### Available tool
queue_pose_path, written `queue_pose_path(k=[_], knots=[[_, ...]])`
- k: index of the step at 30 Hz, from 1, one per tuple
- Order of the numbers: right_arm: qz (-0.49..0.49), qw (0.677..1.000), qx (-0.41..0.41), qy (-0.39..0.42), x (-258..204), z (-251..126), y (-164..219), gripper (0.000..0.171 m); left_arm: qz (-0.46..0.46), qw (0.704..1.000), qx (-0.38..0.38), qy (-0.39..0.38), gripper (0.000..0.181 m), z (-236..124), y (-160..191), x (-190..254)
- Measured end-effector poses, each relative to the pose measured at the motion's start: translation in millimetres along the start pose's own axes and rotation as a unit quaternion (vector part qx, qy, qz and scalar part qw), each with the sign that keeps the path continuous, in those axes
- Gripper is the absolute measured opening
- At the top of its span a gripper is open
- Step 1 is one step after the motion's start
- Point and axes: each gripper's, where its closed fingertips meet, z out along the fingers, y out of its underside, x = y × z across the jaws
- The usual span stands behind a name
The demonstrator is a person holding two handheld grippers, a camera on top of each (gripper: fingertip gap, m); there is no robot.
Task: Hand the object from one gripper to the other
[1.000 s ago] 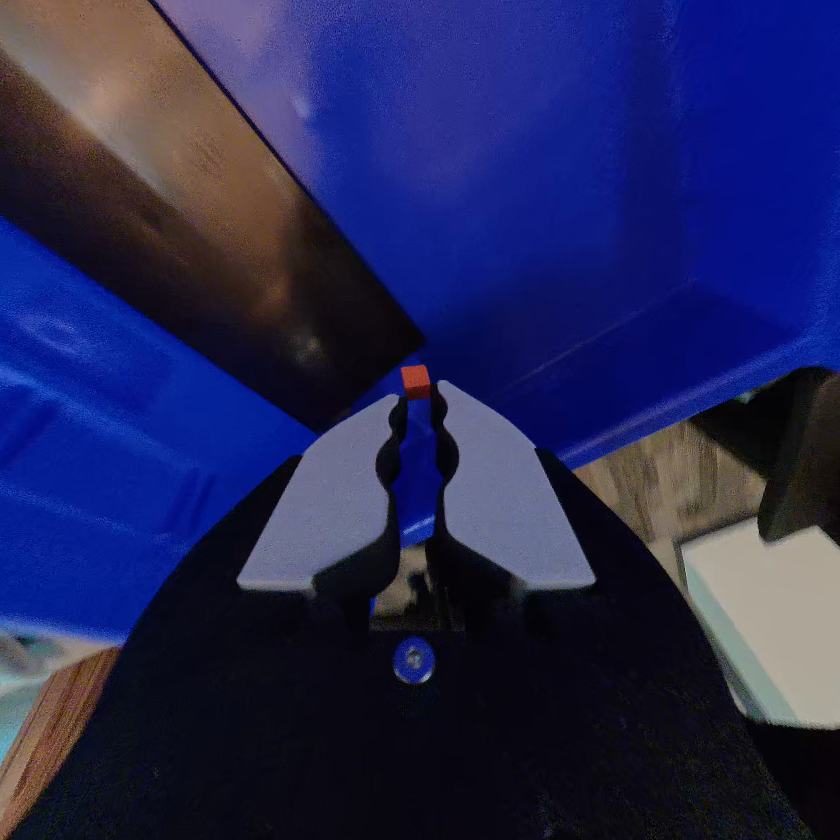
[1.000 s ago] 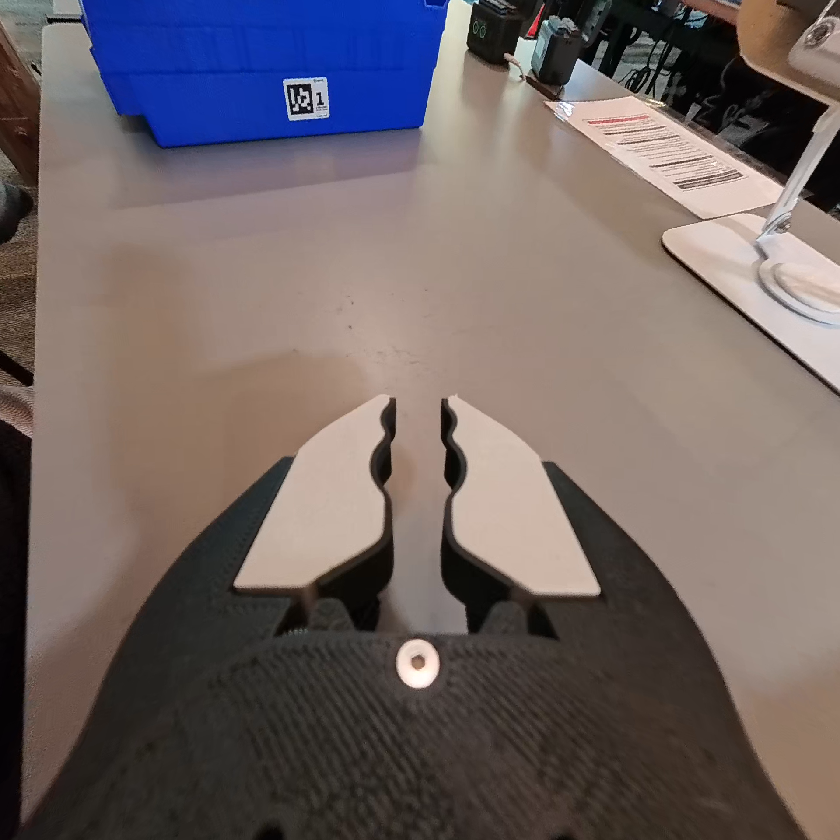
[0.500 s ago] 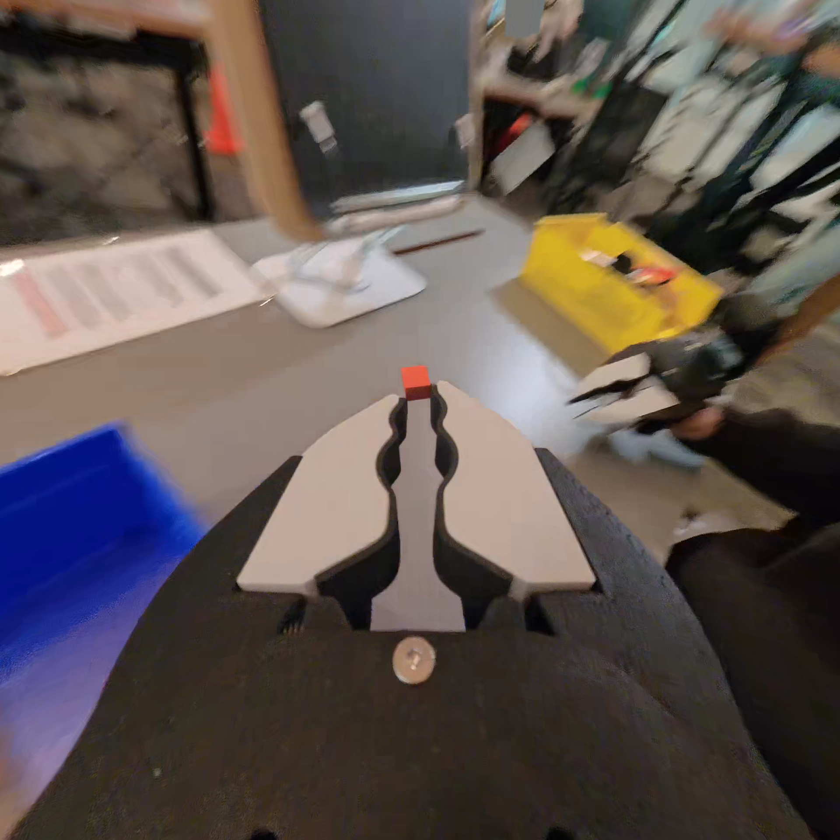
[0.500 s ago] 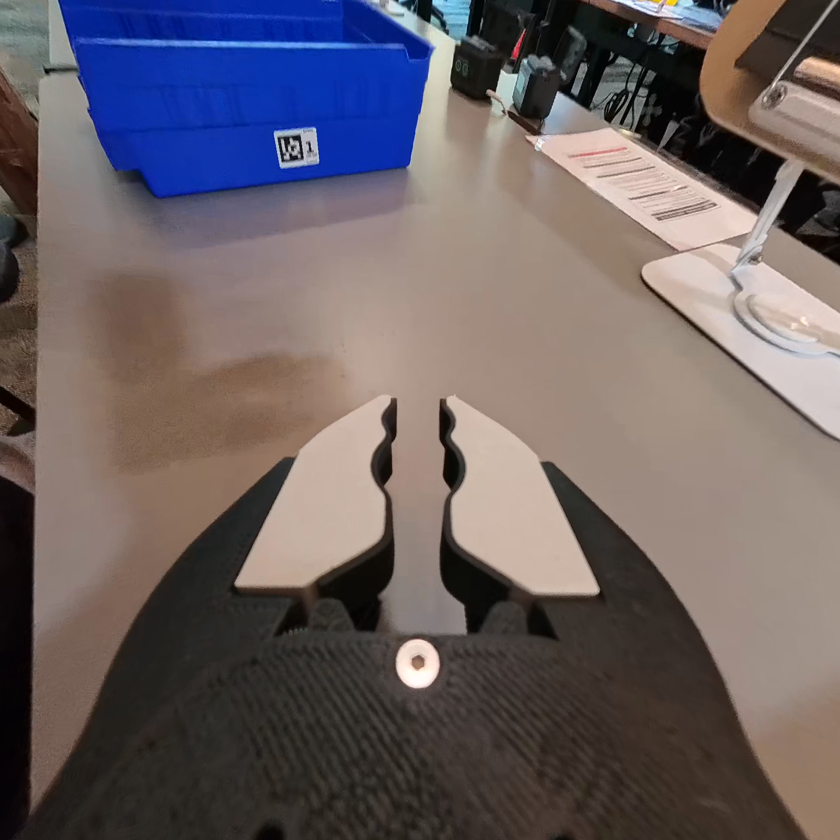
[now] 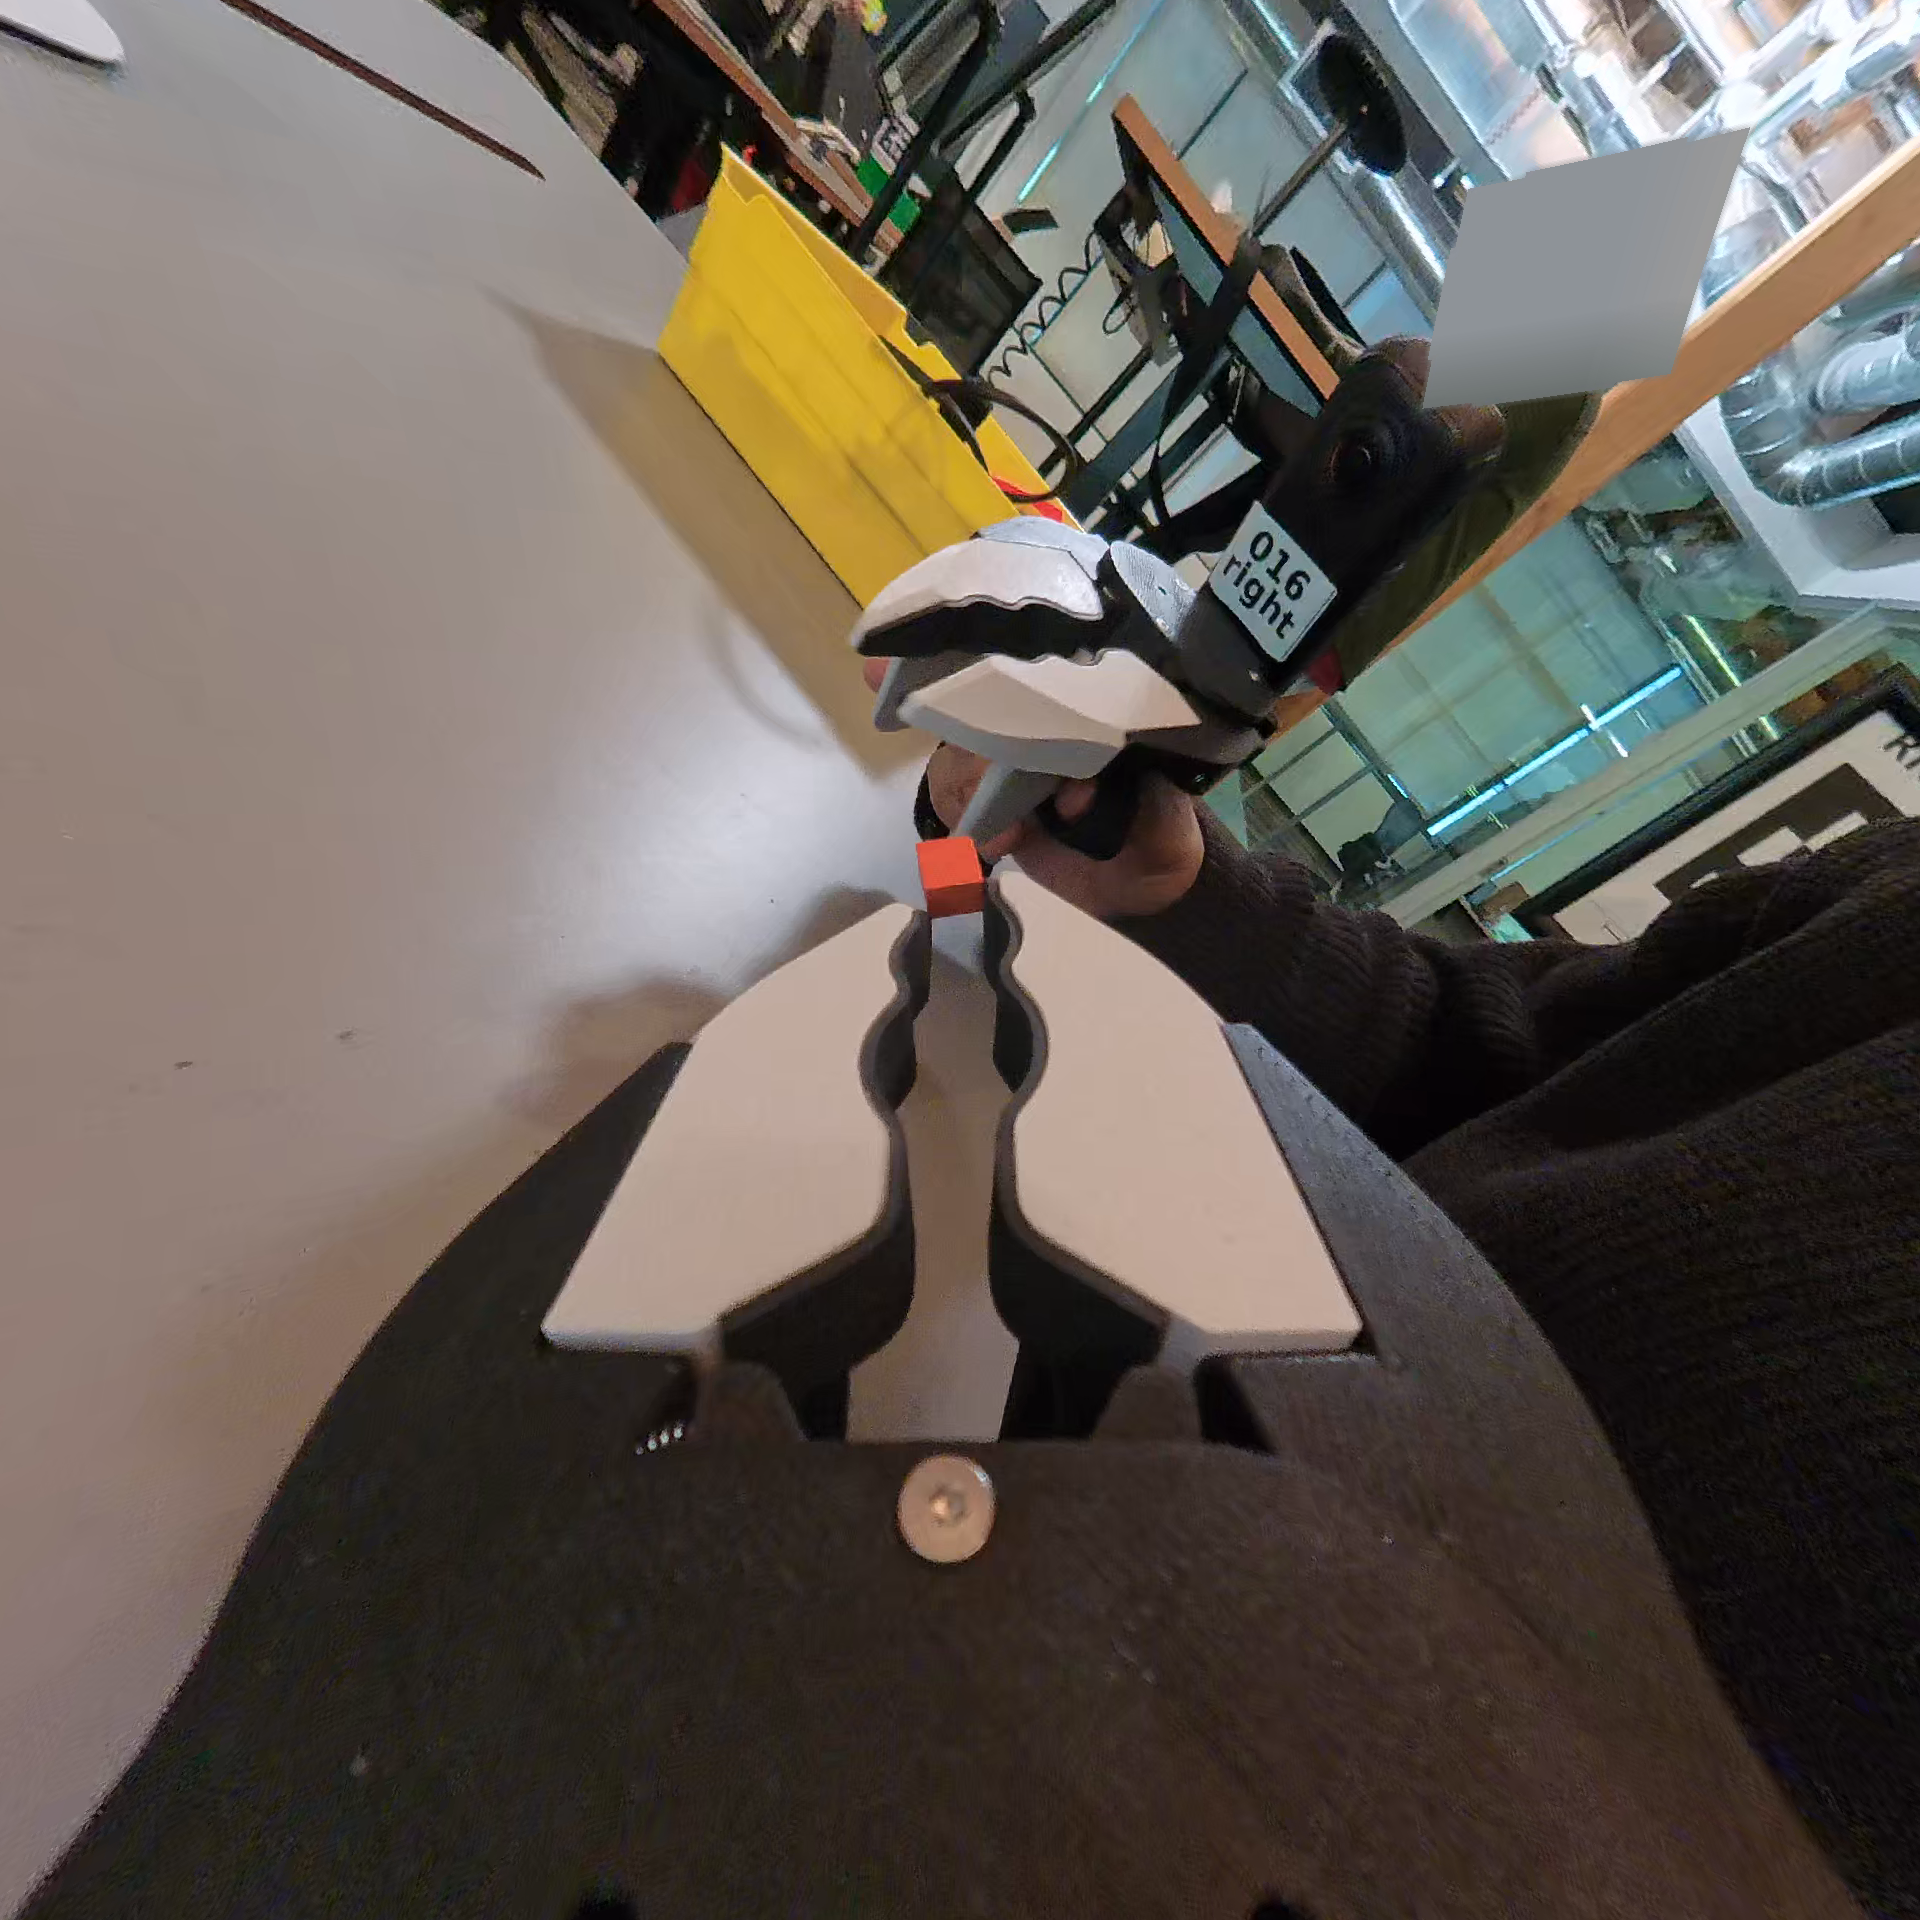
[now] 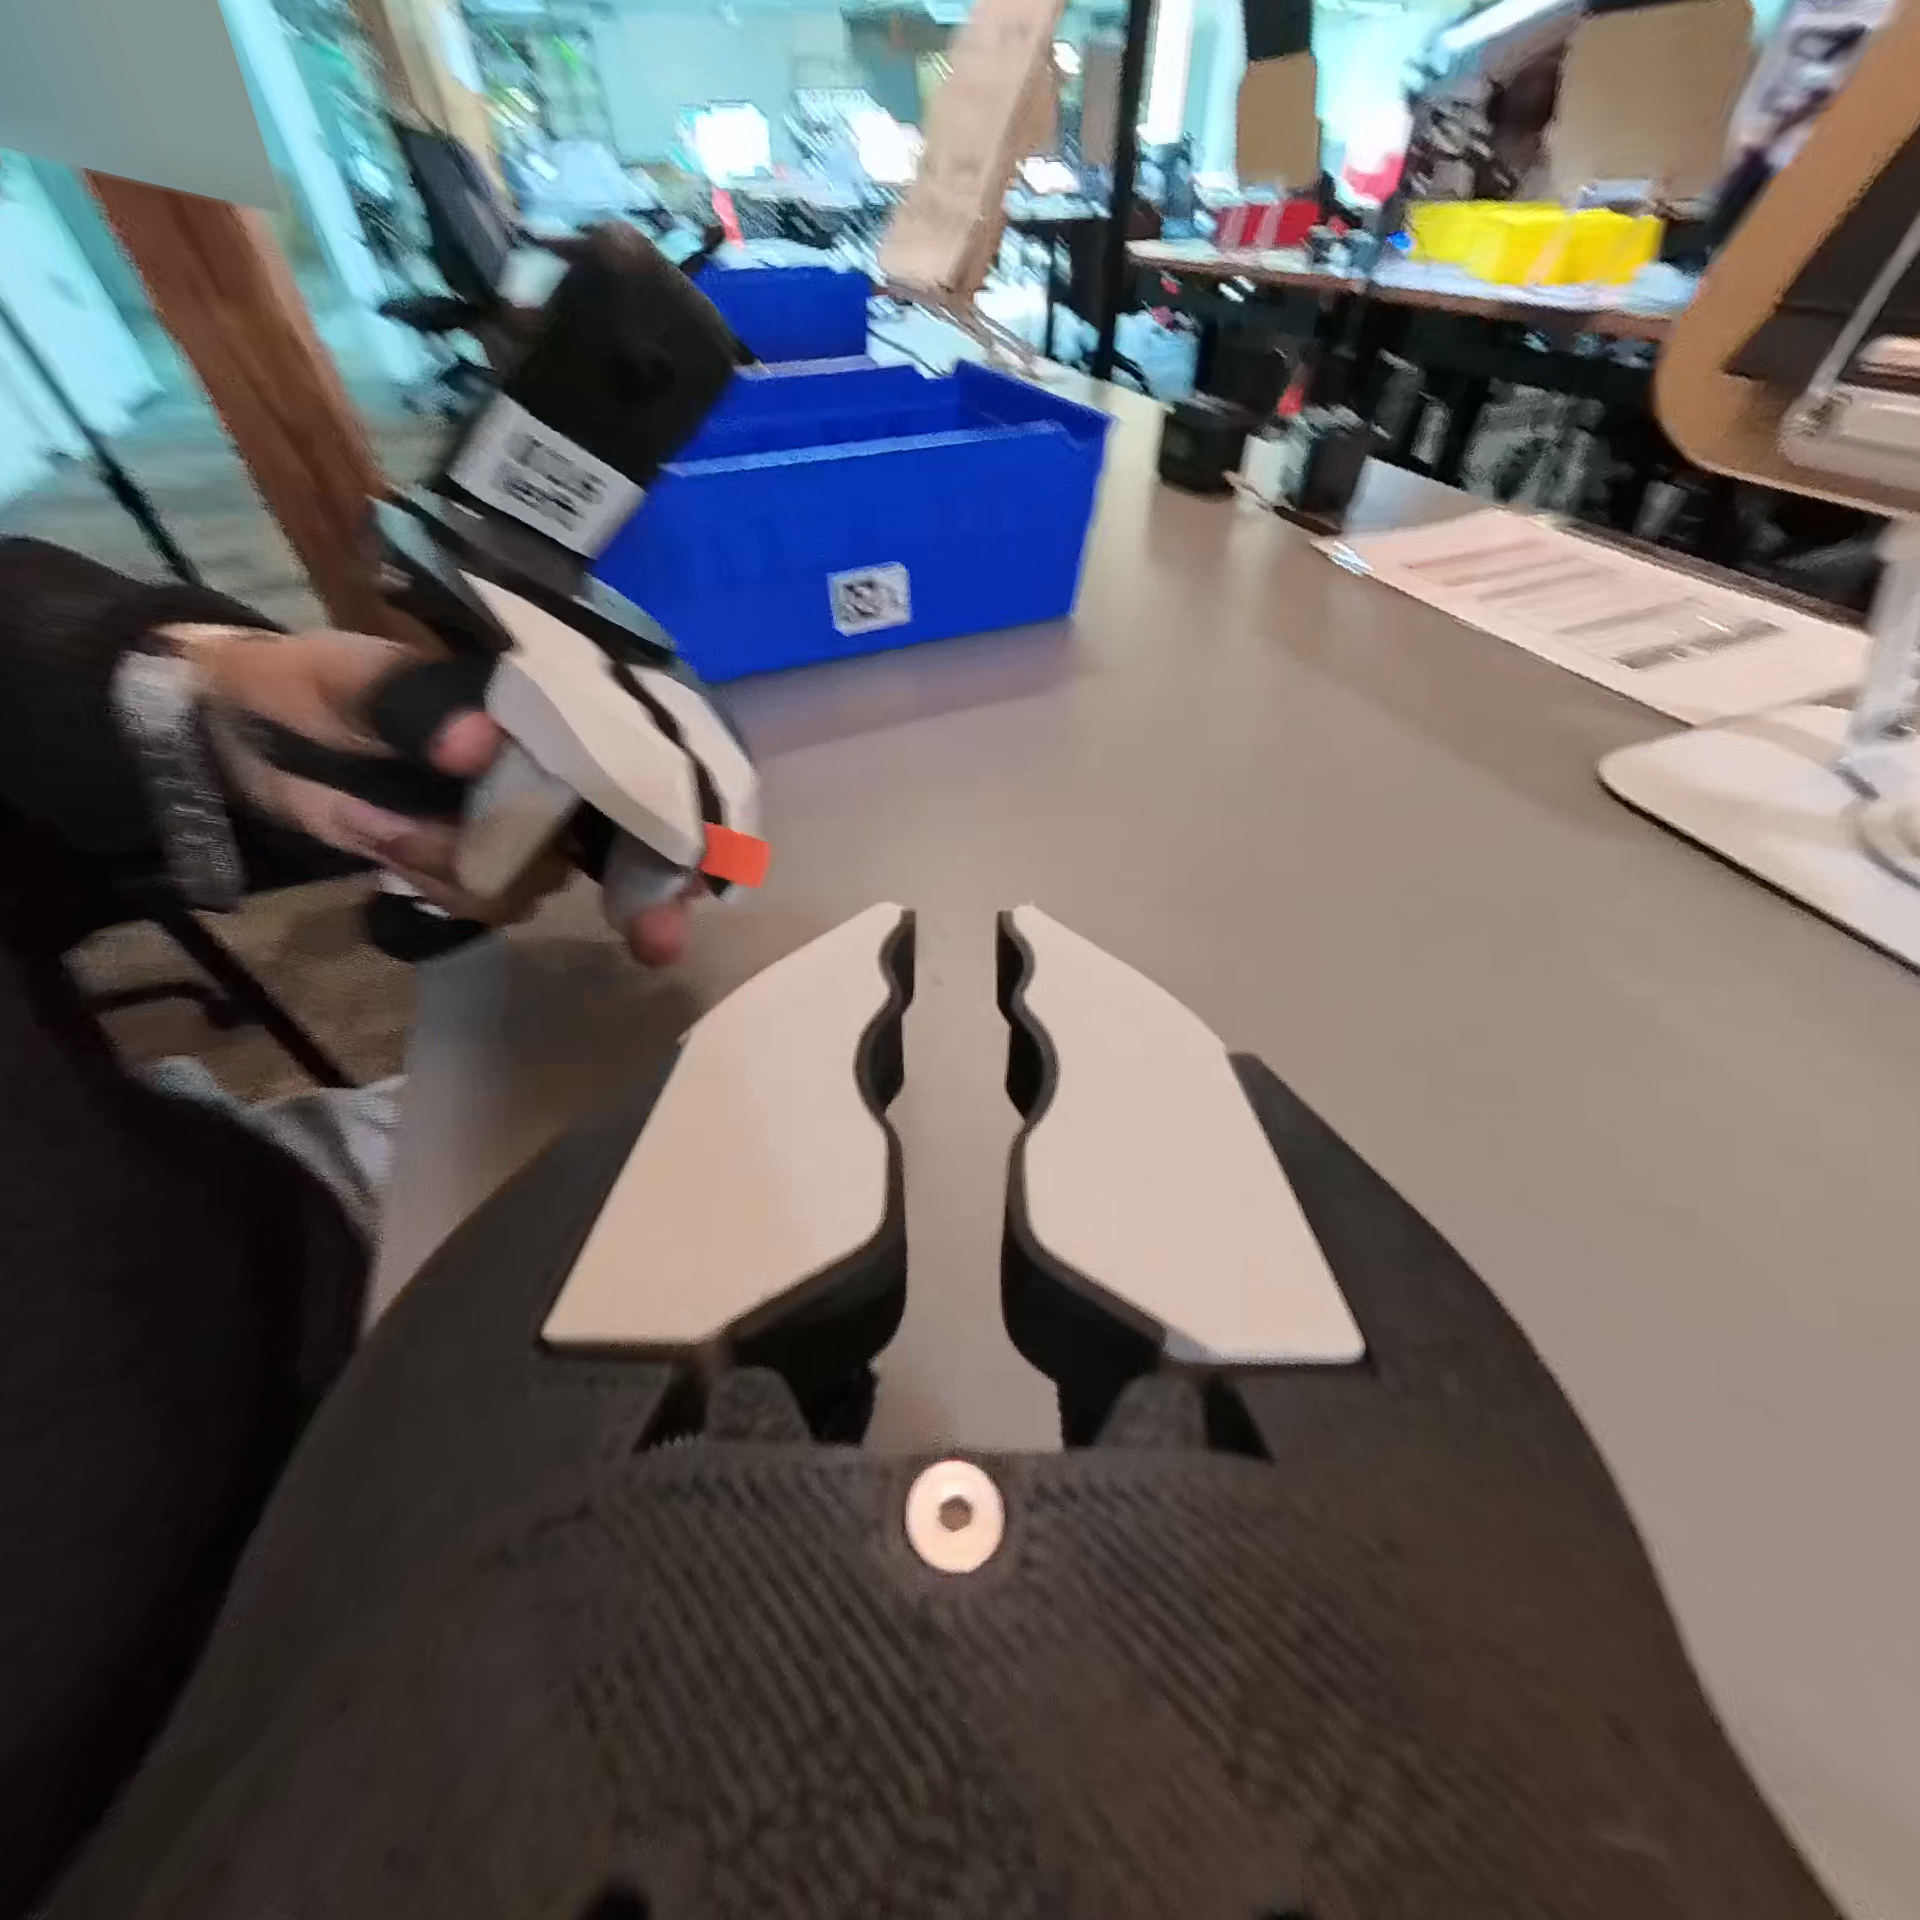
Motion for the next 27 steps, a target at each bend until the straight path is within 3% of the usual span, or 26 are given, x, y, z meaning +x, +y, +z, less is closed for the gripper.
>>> queue_pose_path(k=[3, 9, 14, 20, 27], knots=[[-0.033, 0.995, 0.045, -0.086, -21, -15, -15, 0.020, -0.005, 0.999, -0.006, 0.032, 0.011, 10, -2, 4], [-0.120, 0.987, 0.071, -0.079, -14, -40, -15, 0.013, -0.054, 0.985, -0.055, 0.157, 0.012, 41, -11, 18], [-0.101, 0.983, 0.104, -0.111, -15, -53, -17, 0.017, -0.097, 0.961, -0.094, 0.242, 0.011, 54, -3, 28], [-0.096, 0.979, 0.071, -0.166, -37, -40, -3, 0.016, -0.130, 0.948, -0.102, 0.273, 0.012, 43, 10, 30], [-0.122, 0.976, 0.041, -0.174, -54, -26, 7, 0.016, -0.137, 0.942, -0.114, 0.286, 0.012, 31, 13, 32]])
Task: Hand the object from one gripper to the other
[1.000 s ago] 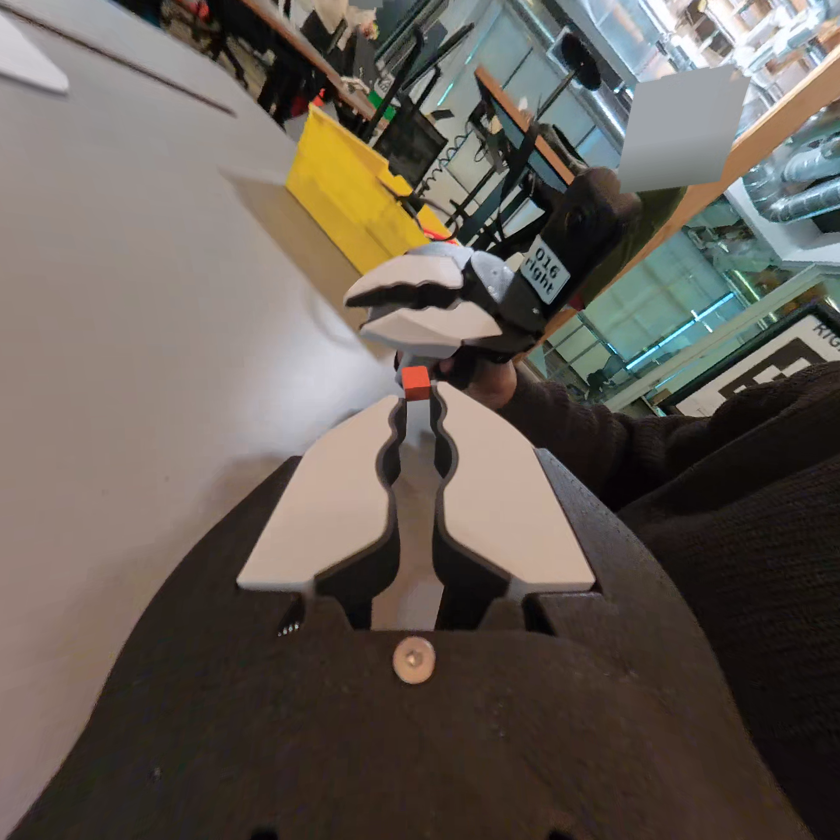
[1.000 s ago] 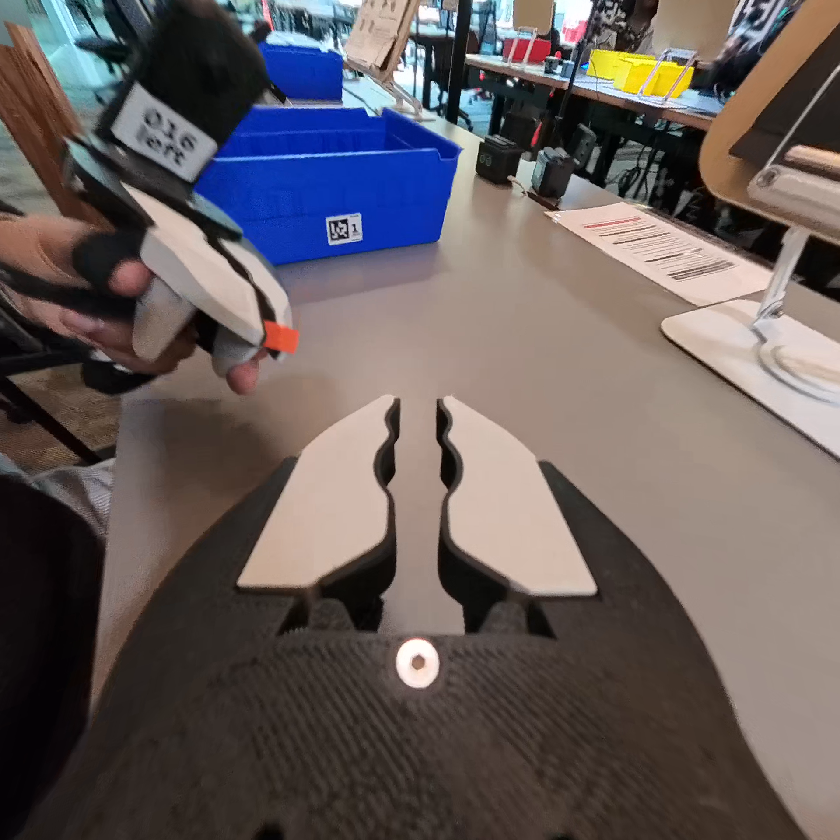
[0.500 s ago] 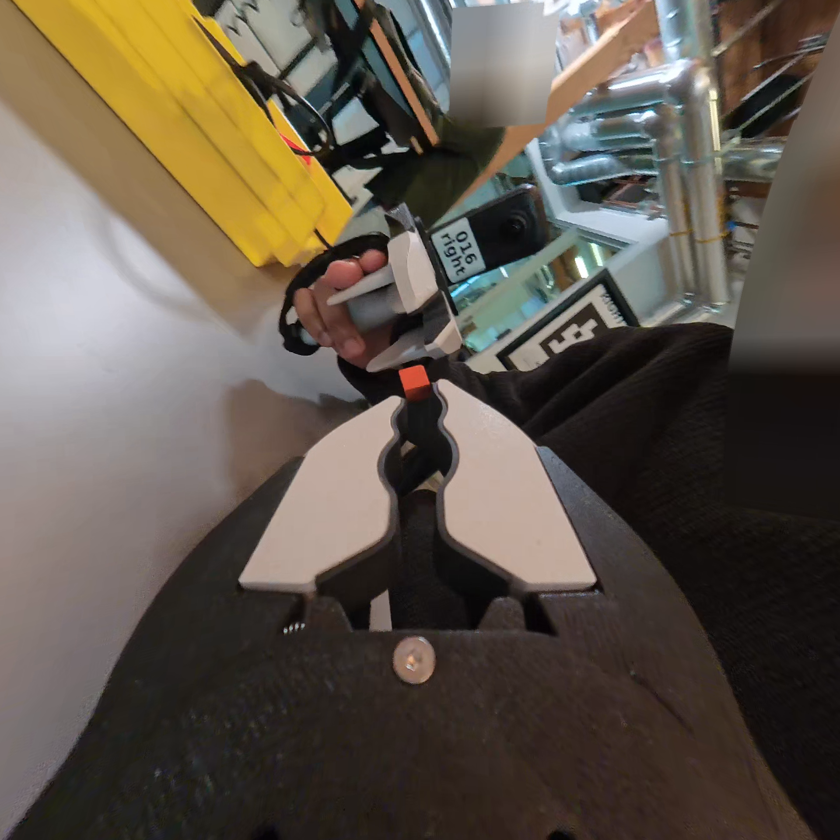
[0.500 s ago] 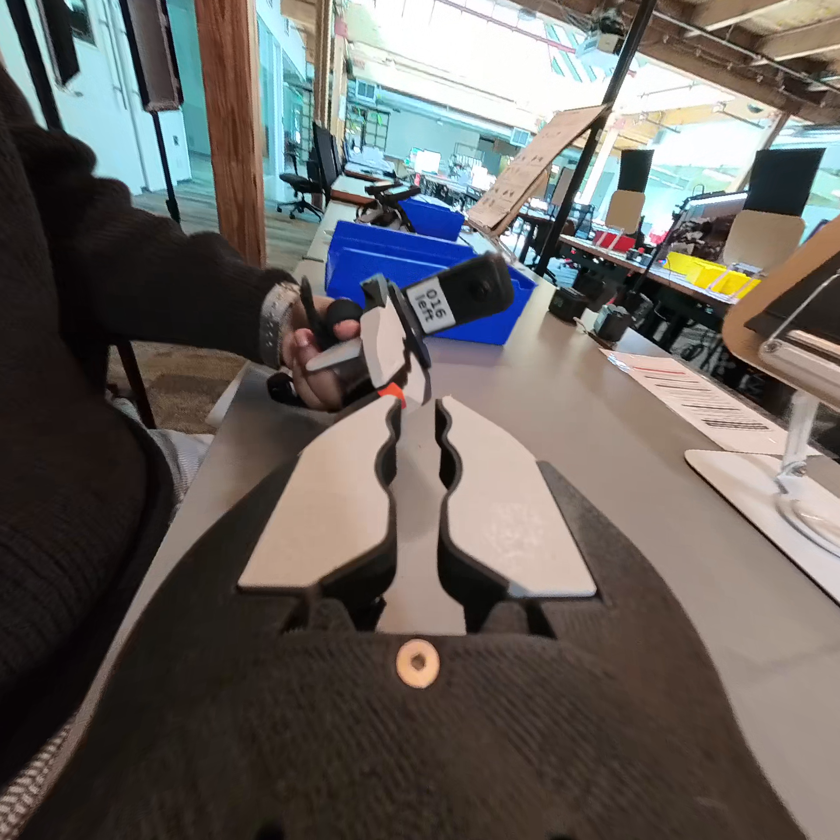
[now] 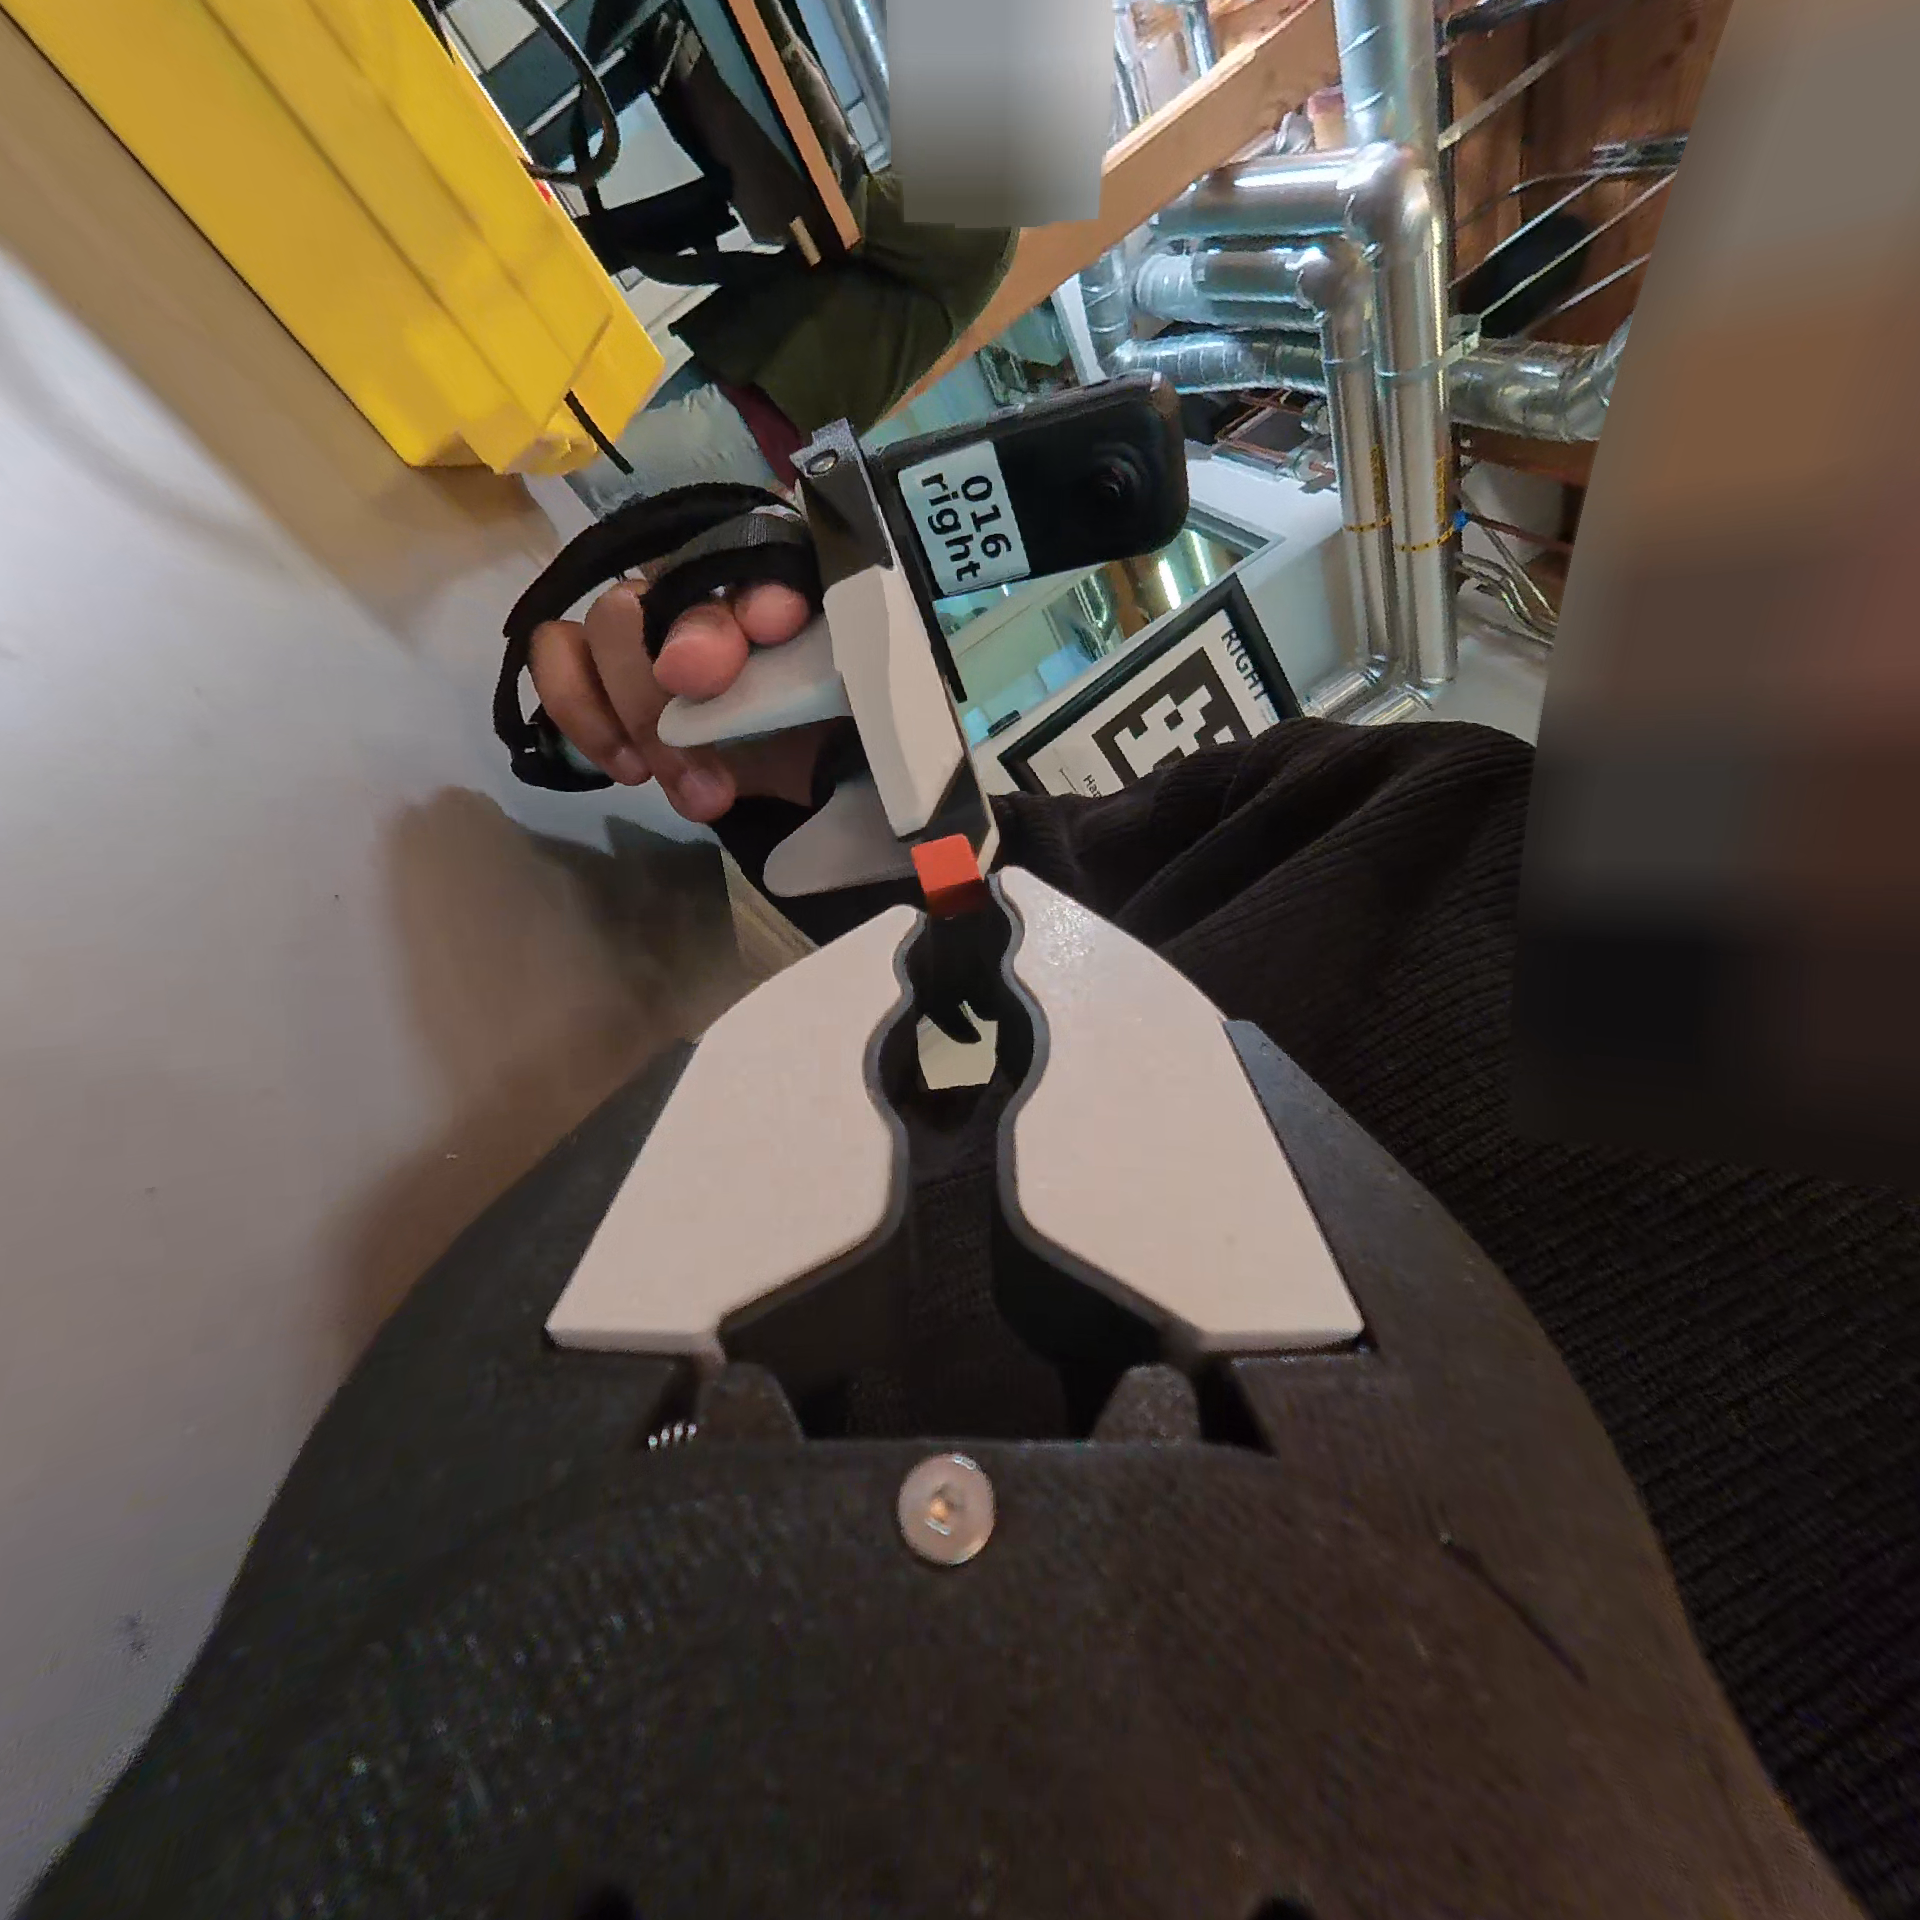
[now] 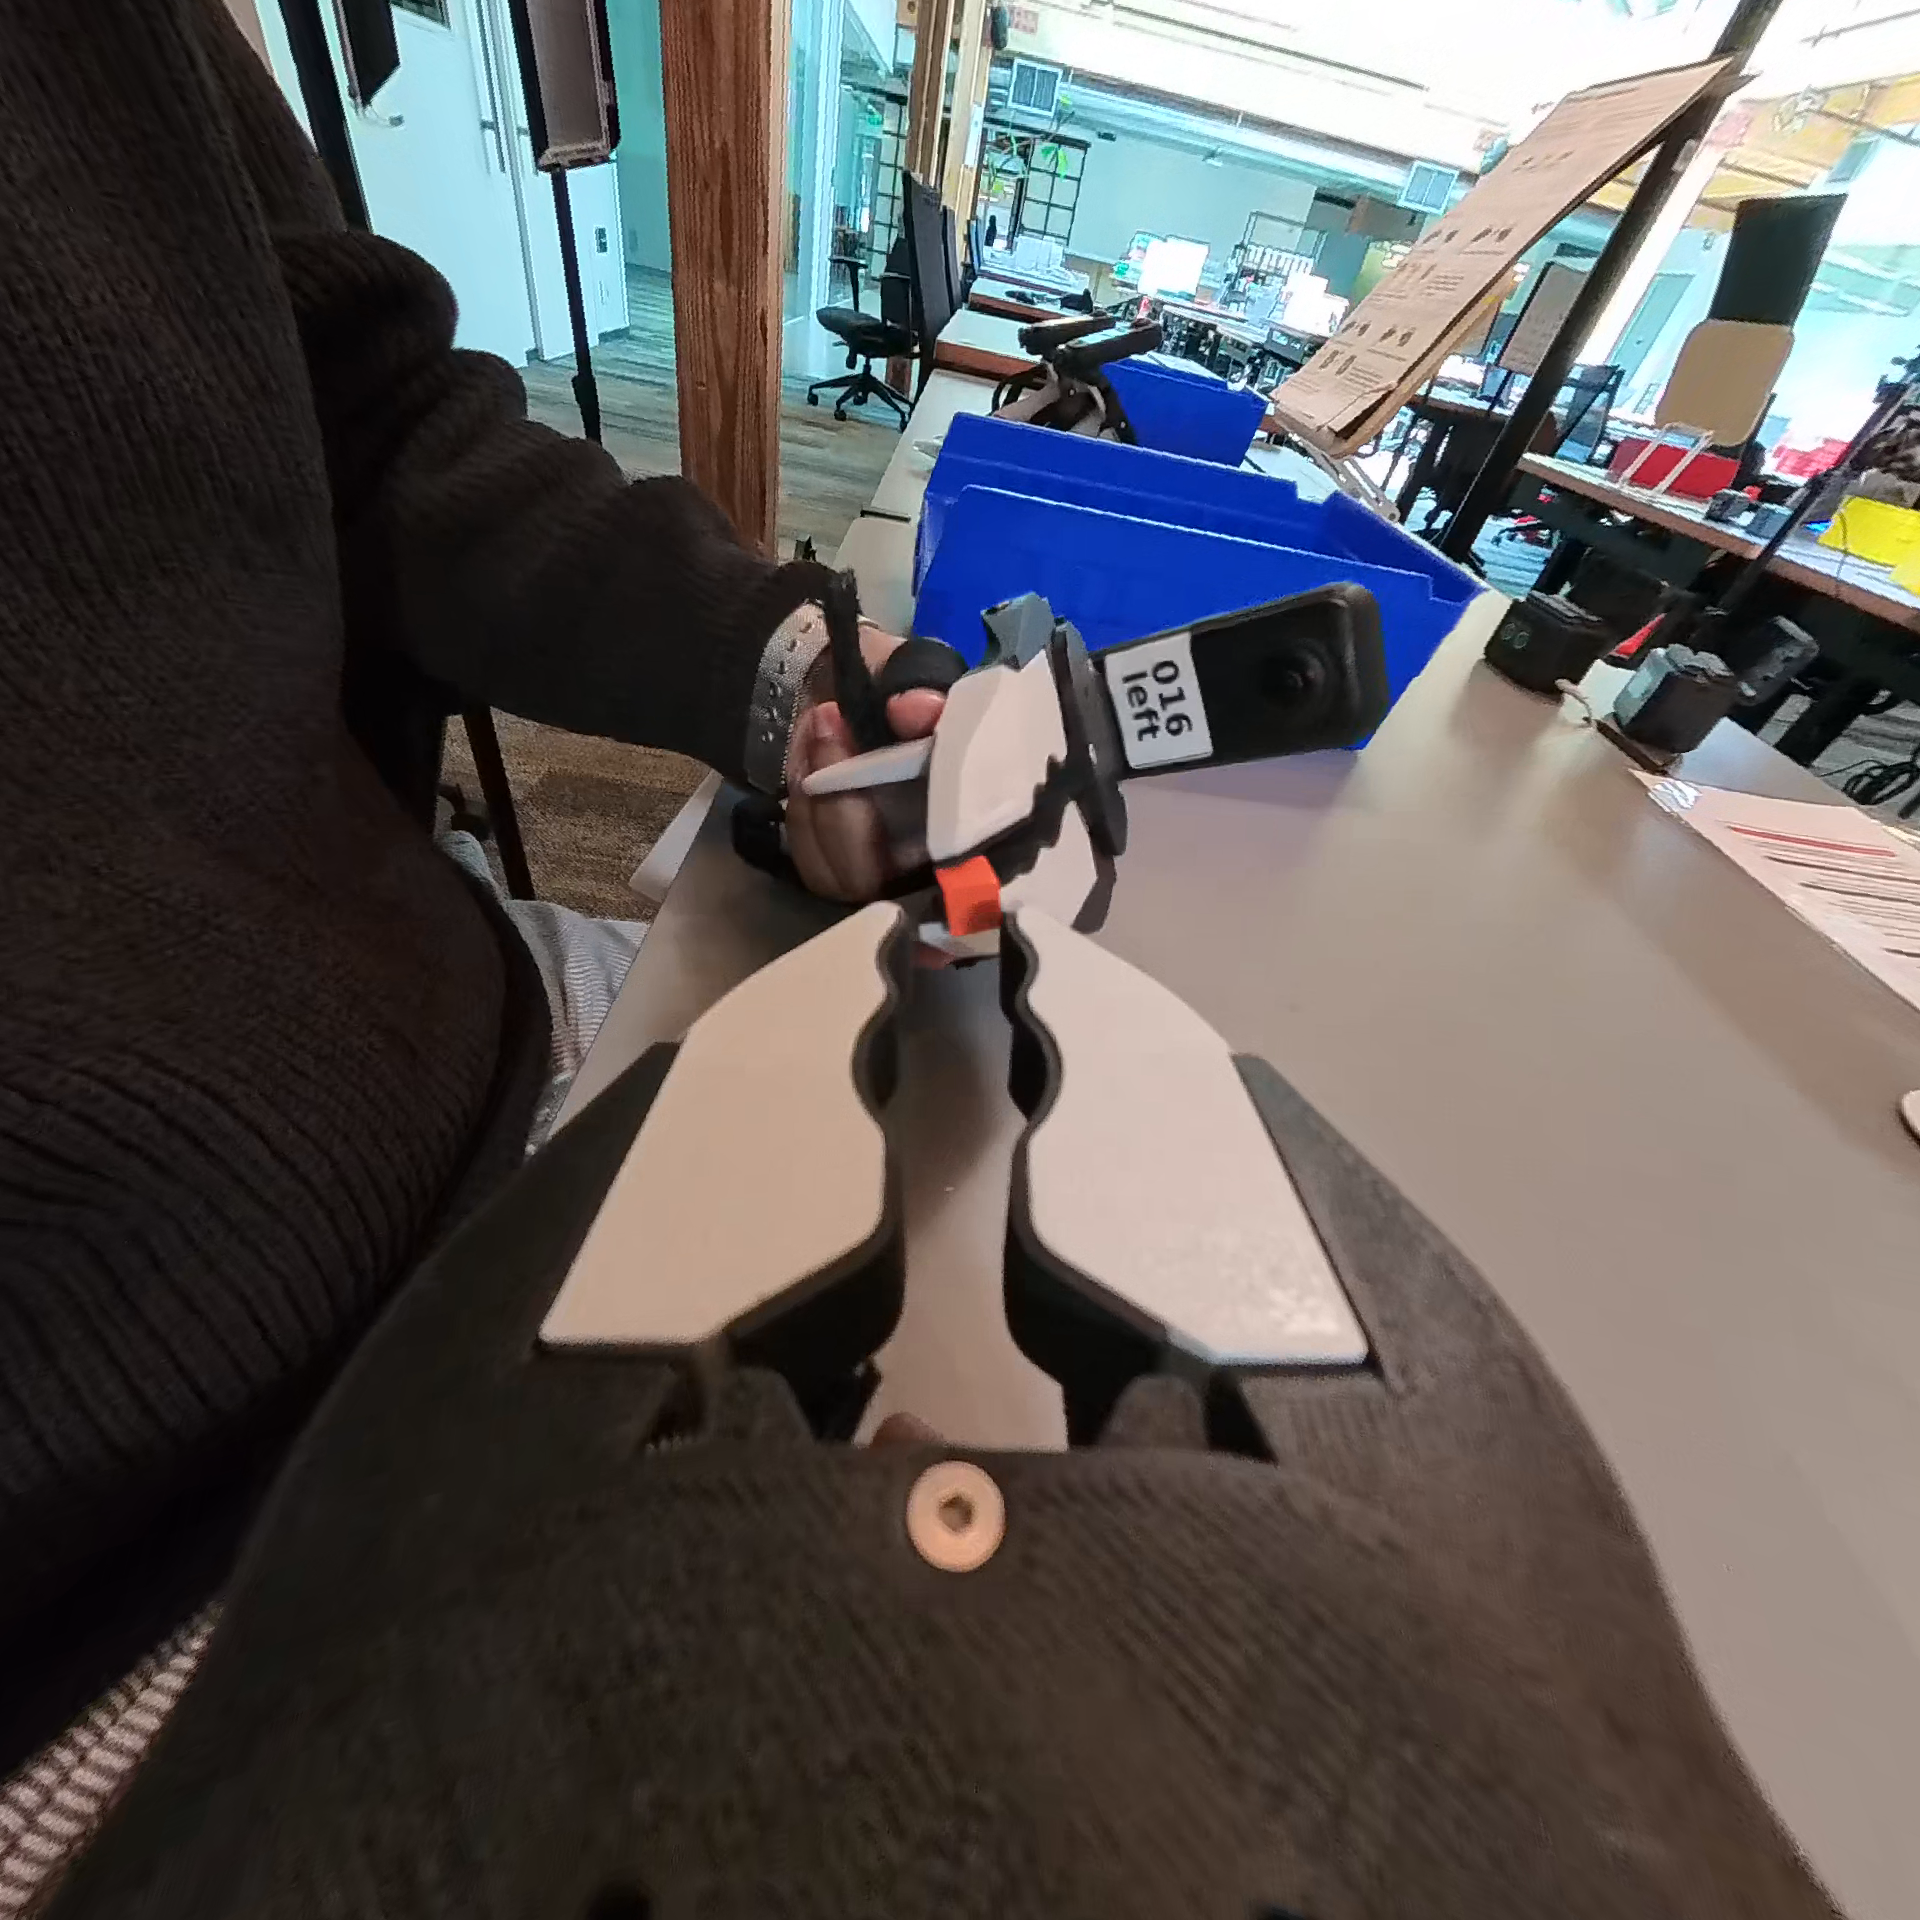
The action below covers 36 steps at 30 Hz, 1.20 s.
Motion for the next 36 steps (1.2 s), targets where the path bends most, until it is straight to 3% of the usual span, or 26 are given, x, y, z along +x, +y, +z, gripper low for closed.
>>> queue_pose_path(k=[36], knots=[[0.007, 1.000, 0.006, -0.012, -6.7, 1.9, -4.5, 0.011, -0.024, 0.999, -0.010, 0.035, 0.012, 8.6, 6.2, 5.4]])
